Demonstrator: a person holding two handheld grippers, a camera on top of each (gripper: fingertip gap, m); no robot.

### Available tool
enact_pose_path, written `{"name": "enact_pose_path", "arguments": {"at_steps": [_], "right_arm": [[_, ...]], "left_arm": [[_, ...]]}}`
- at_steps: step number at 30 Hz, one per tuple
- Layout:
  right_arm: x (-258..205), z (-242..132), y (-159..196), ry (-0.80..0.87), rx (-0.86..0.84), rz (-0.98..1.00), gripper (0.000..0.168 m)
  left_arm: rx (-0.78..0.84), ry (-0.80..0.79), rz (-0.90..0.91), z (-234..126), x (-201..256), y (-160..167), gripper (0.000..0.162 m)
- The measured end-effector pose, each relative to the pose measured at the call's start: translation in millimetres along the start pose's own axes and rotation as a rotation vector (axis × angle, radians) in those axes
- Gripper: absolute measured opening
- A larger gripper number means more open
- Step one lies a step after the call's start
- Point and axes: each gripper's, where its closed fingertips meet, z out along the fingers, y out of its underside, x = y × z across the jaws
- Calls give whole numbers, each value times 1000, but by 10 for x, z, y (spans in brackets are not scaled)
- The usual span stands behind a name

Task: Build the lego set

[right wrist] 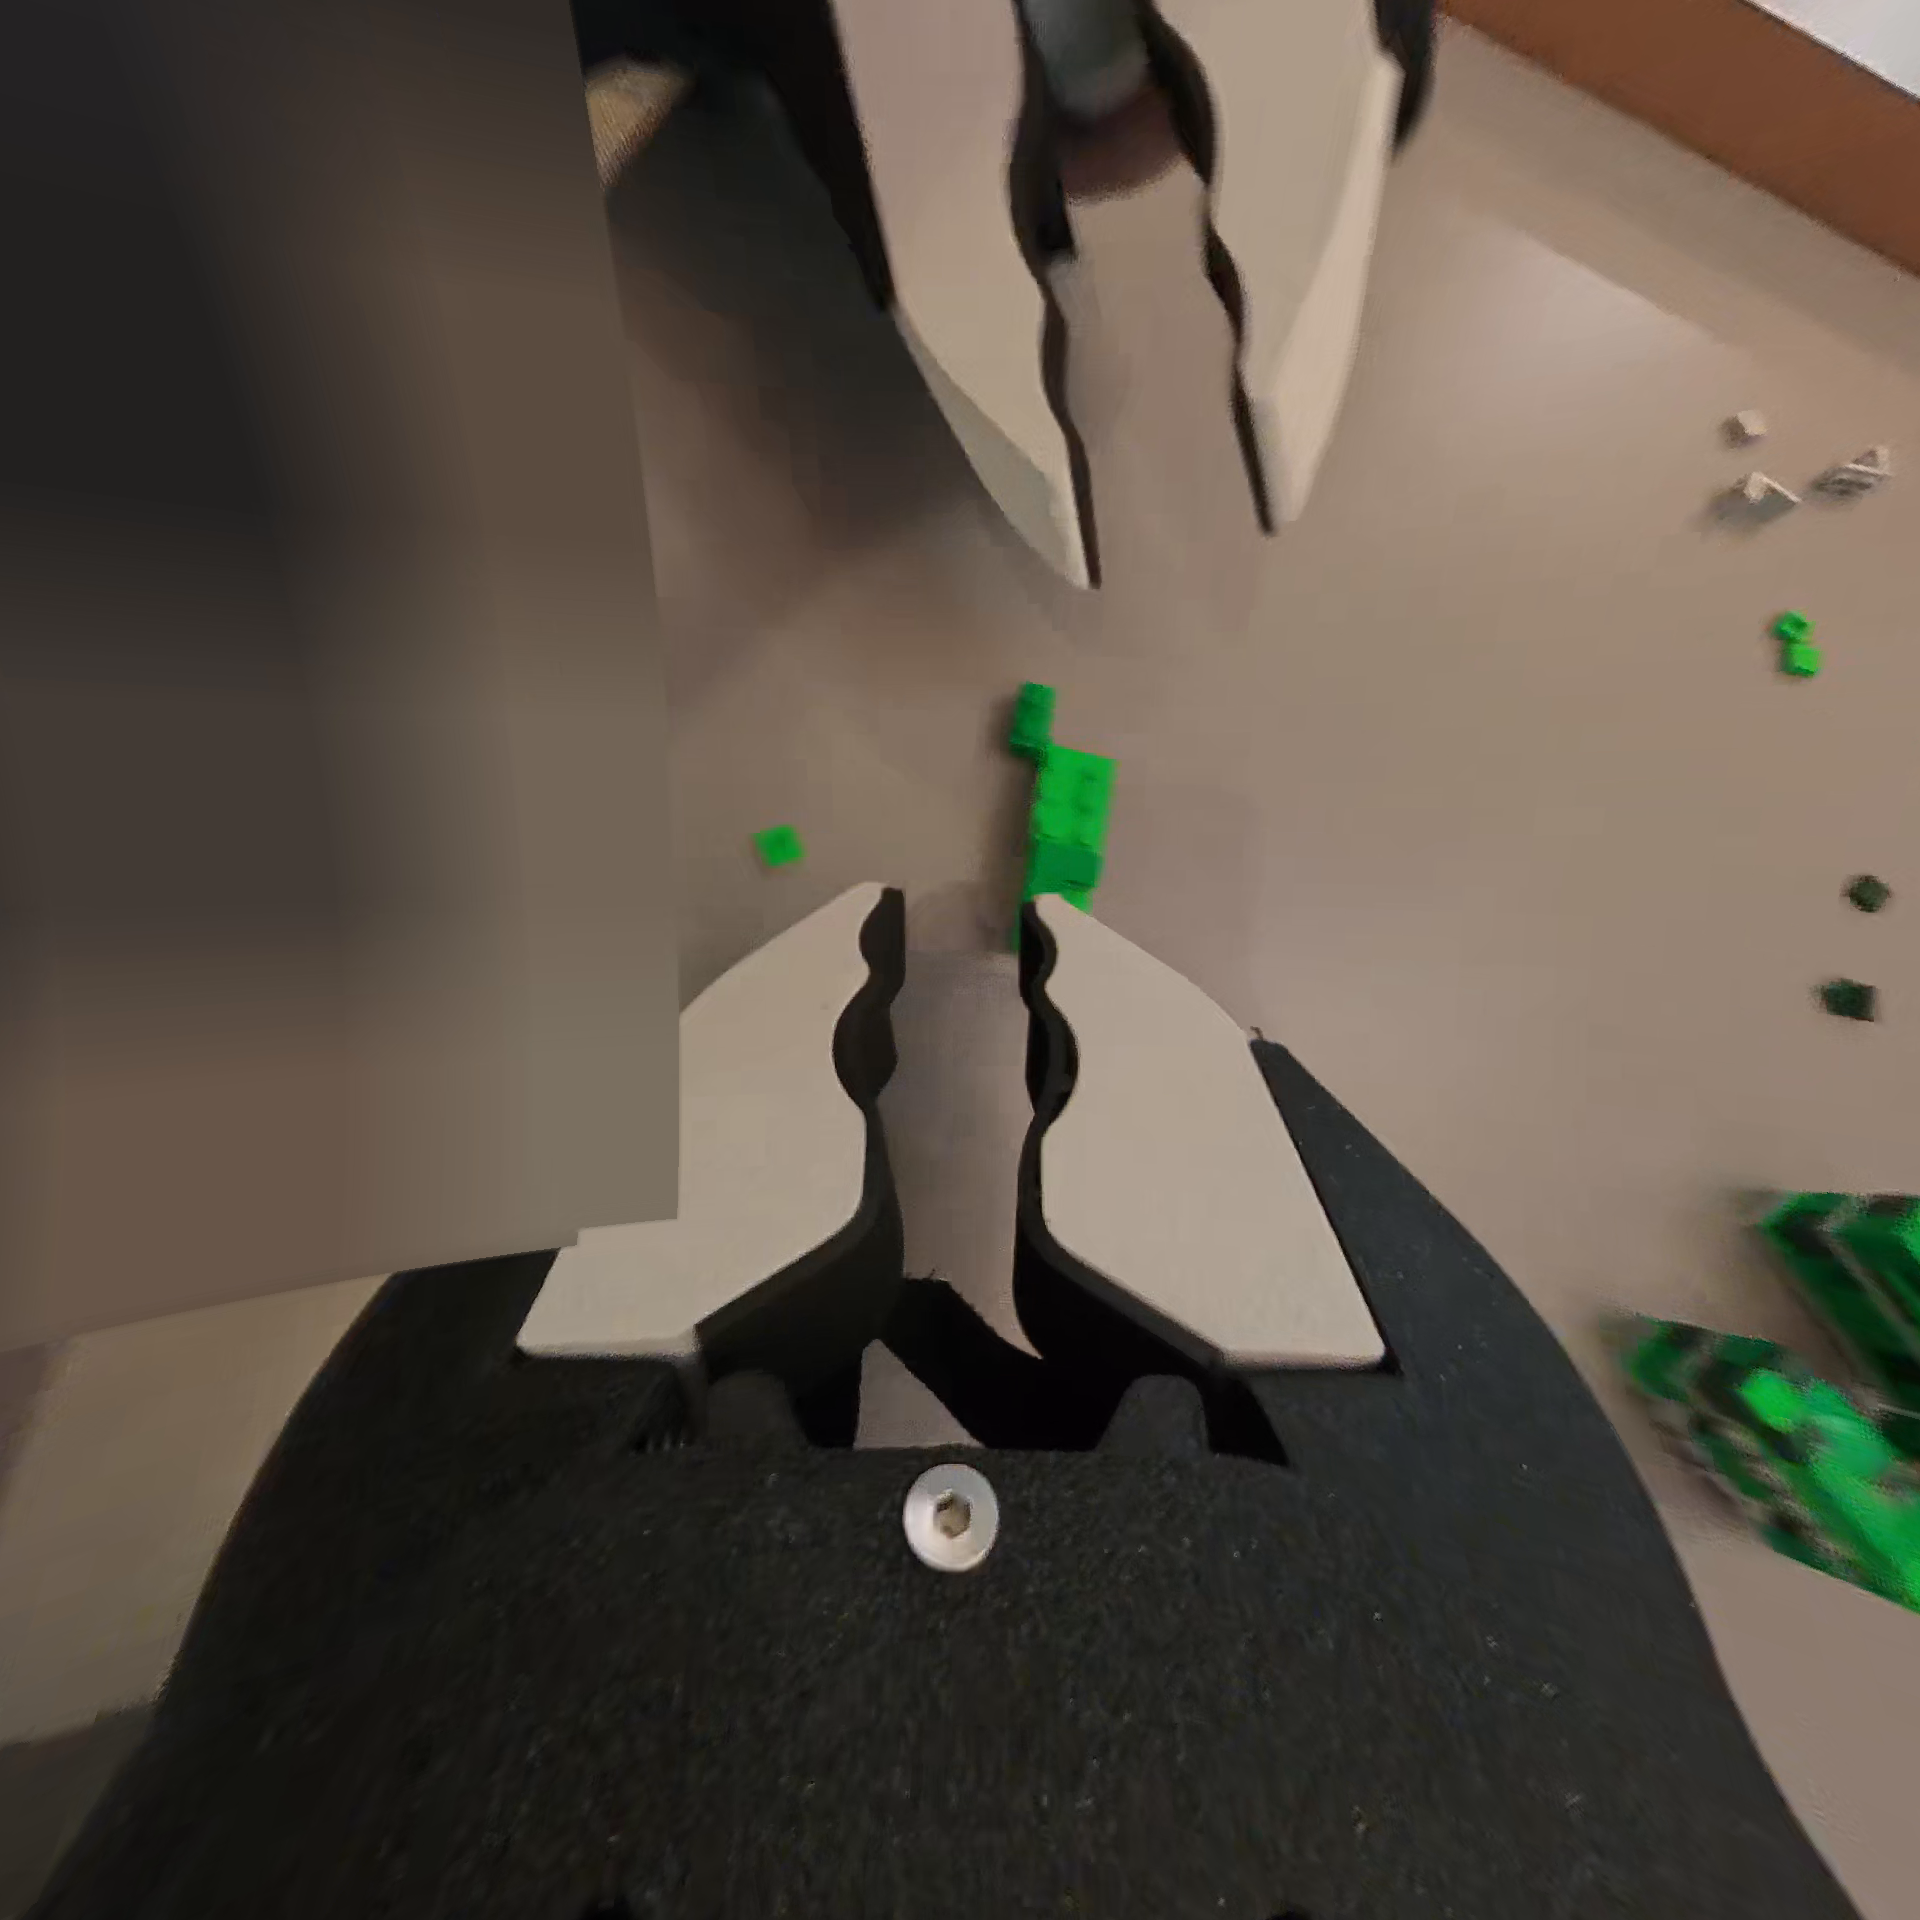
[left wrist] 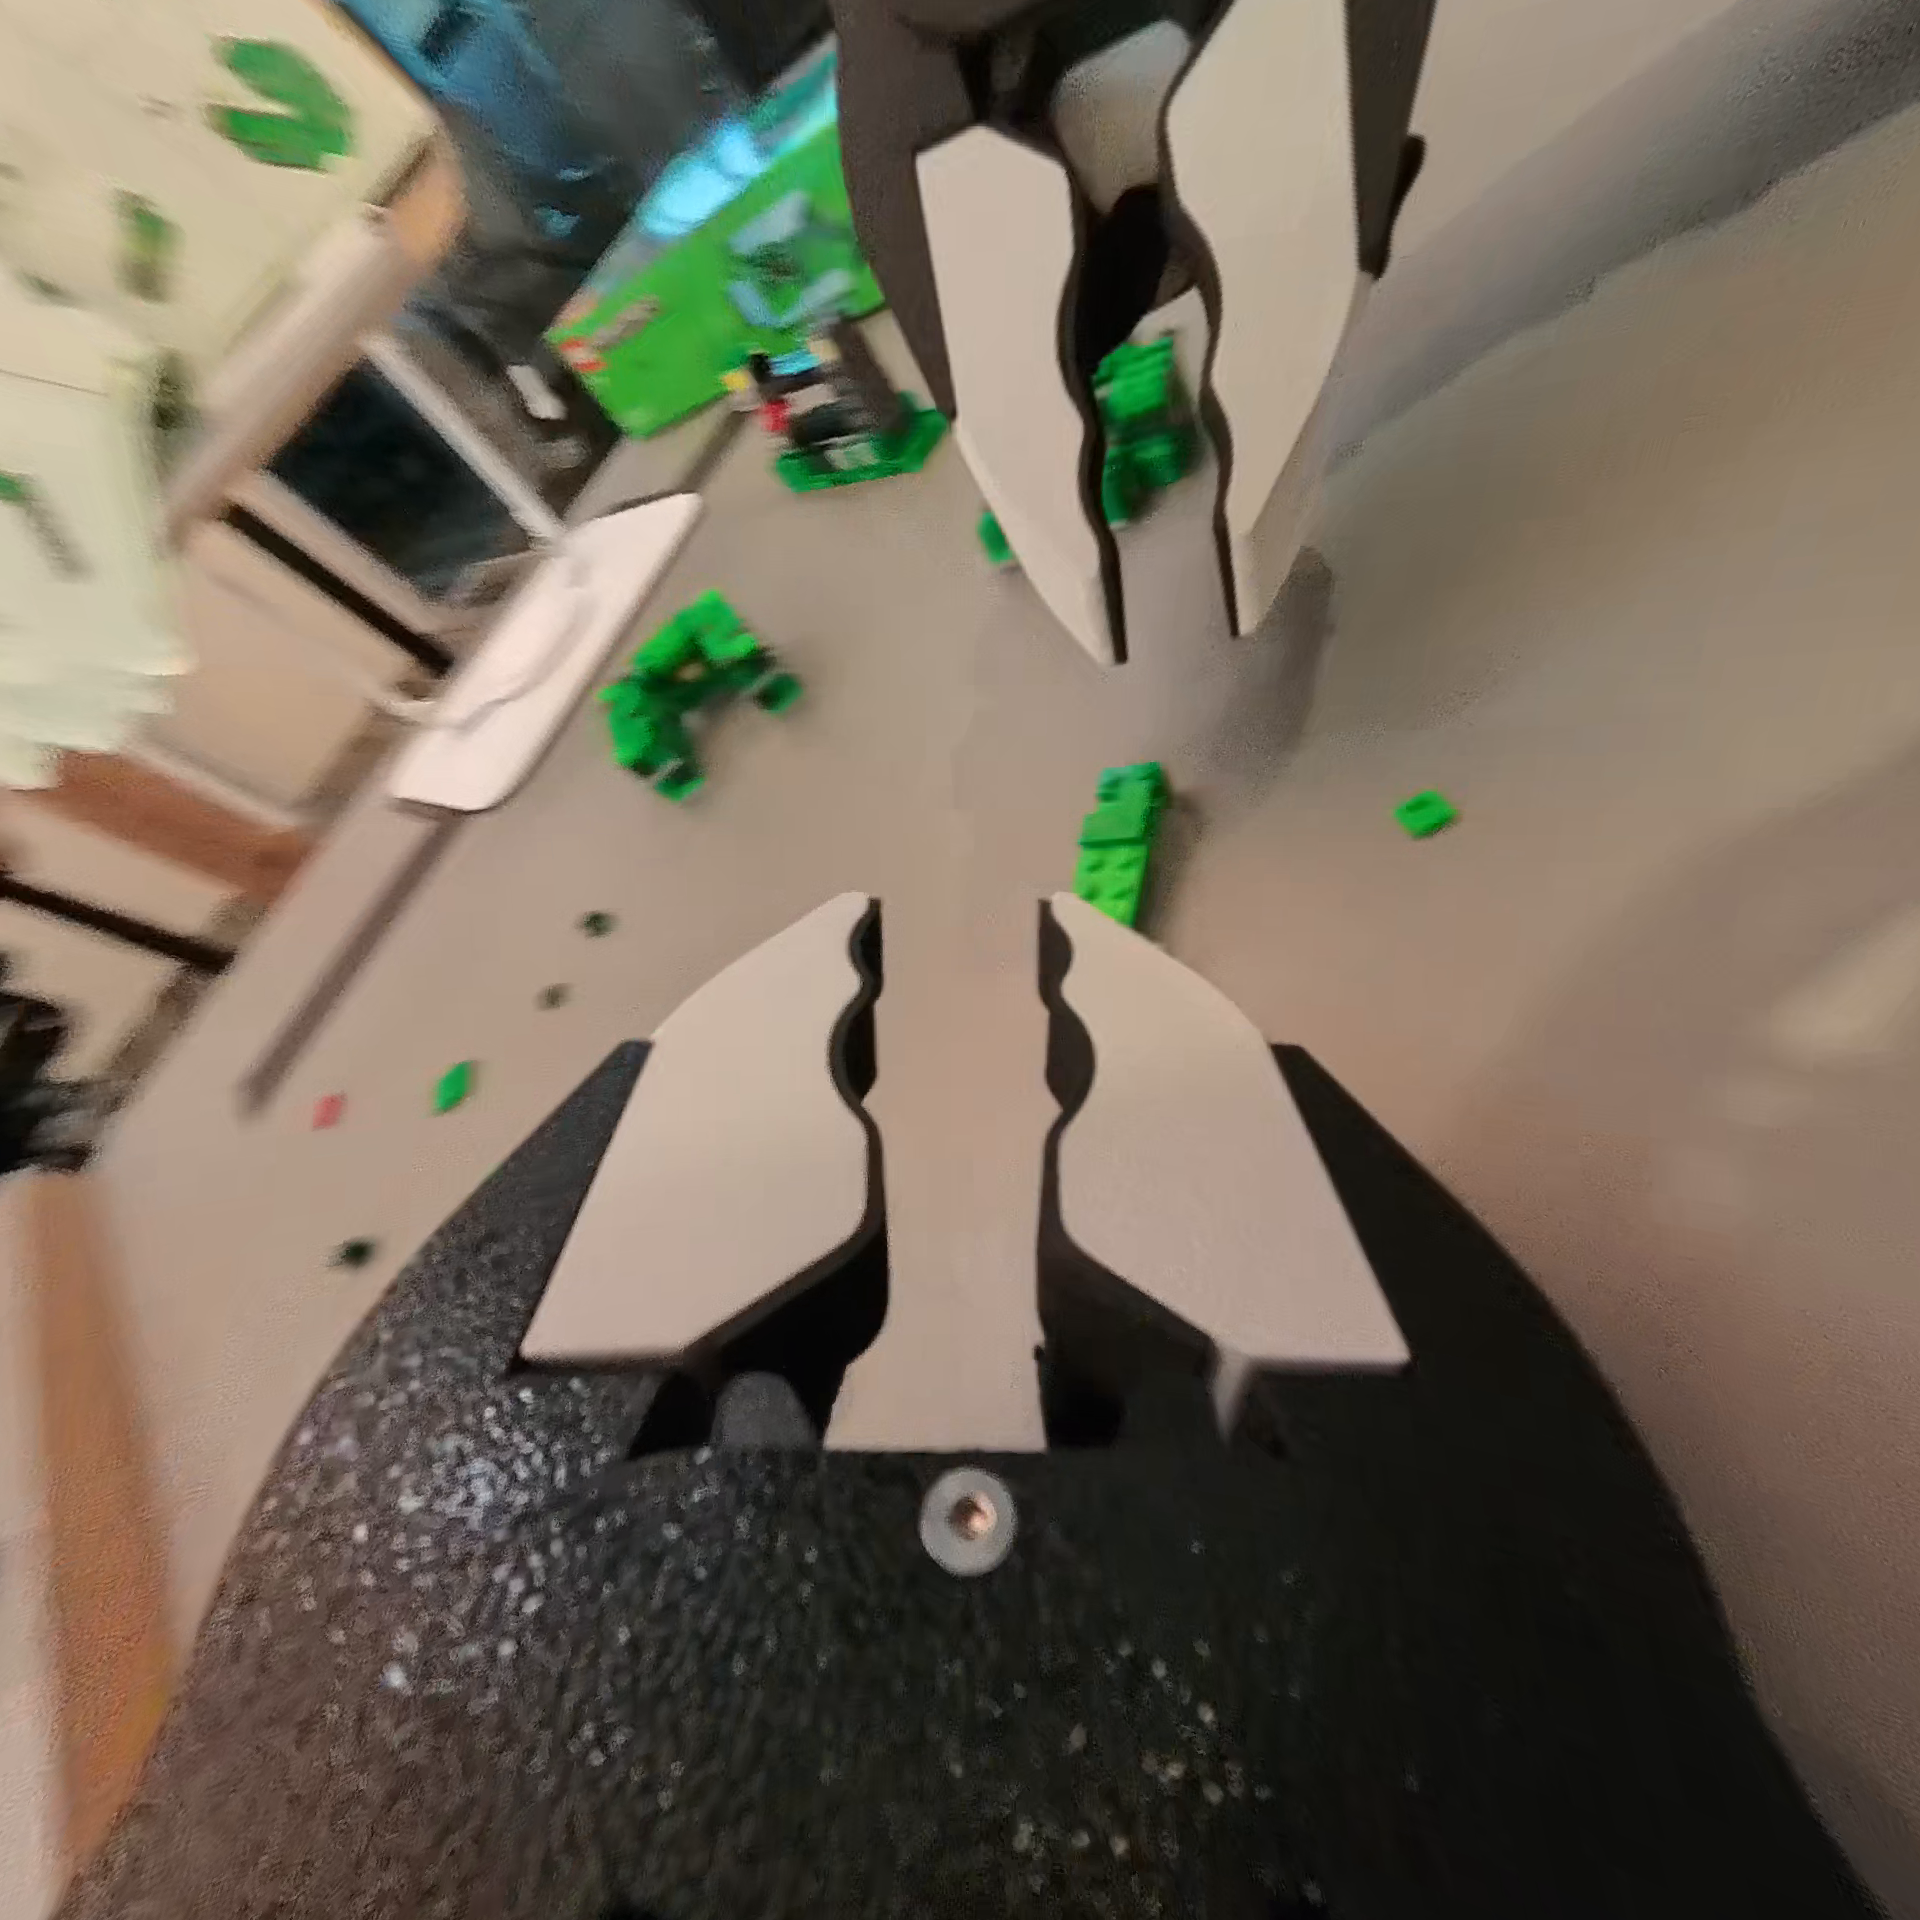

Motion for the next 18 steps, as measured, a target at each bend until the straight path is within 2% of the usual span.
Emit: {"name": "enact_pose_path", "arguments": {"at_steps": [1,4,7,12,16,18], "right_arm": [[-117,15,-15,-37,28,17,18],[-355,155,8,-84,59,-31,11],[-378,292,78,-83,34,-106,6],[-371,381,84,-164,30,-88,14],[-387,414,66,-184,27,-104,16],[-399,436,84,-180,13,-113,8]], "left_arm": [[9,63,-21,23,64,-2,33],[-17,209,0,124,213,52,40],[-82,343,9,246,265,148,40],[-178,567,-77,351,420,275,42],[-154,507,-88,332,340,248,42],[-114,458,-118,284,276,187,41]]}}
